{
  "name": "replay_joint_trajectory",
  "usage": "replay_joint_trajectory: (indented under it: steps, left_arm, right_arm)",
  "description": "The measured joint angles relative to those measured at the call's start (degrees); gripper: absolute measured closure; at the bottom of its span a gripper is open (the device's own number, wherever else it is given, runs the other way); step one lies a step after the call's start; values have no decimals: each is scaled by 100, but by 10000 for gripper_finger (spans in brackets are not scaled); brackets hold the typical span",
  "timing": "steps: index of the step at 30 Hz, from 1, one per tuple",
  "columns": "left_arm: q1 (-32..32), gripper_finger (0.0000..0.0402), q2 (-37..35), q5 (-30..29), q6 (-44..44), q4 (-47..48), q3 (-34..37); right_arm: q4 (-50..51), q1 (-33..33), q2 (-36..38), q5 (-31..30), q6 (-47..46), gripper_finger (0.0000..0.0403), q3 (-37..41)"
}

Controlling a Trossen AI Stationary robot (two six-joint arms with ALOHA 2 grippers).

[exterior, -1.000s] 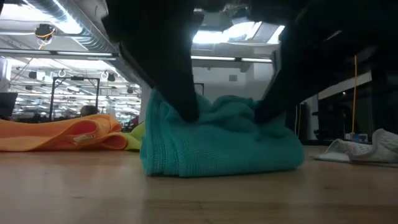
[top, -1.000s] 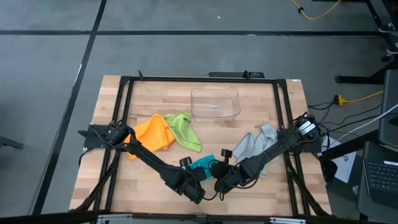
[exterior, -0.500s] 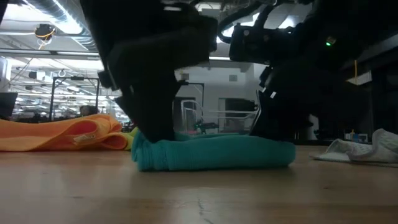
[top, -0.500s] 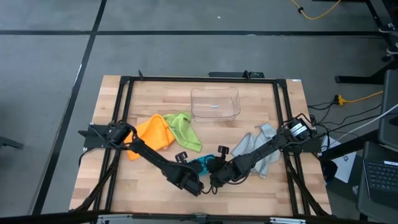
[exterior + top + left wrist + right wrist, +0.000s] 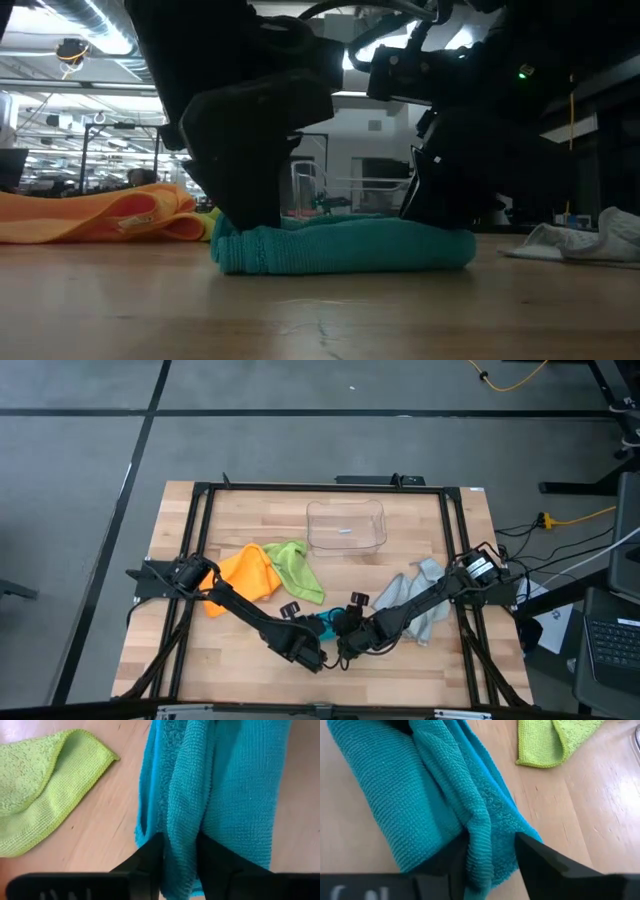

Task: Fold microfiber towels
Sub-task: Fold the blue towel

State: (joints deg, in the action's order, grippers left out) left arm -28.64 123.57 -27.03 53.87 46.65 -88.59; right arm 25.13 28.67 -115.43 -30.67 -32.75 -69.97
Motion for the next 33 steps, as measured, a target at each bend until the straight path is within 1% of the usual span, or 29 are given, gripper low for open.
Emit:
replay_joint_trajectory:
  steps: [3, 5, 11, 14, 17, 20, 24, 29, 33]
  left_arm:
    - [0, 301, 13, -16, 12, 237, -171]
    - [-24, 302, 15, -158, 96, 424, -298]
    - [-176, 302, 19, -1112, 162, 989, -602]
    - [-262, 302, 19, -1455, 263, 1204, -768]
    - [-322, 302, 19, -1473, 304, 1298, -816]
    - [-376, 302, 19, -1472, 119, 958, -818]
    - [-334, 302, 19, -1151, -469, 342, -818]
    - [-236, 302, 19, -1036, -636, 187, -702]
    - [-84, 302, 19, -697, -640, 149, -439]
  right_arm:
    - [14, 2, 1, -31, -4, 213, 0]
    - [16, 2, 0, -29, -13, 203, 0]
    - [47, 2, 2, -13, -7, 195, -4]
    - [51, 2, 2, -7, -13, 194, -4]
    - [54, 3, 2, 0, -16, 194, -4]
    - [54, 4, 0, 7, -34, 194, -4]
    - [62, 6, 2, 13, -190, 194, -4]
    - [62, 7, 0, -39, -147, 194, -4]
    - [175, 8, -9, -57, 17, 194, -103]
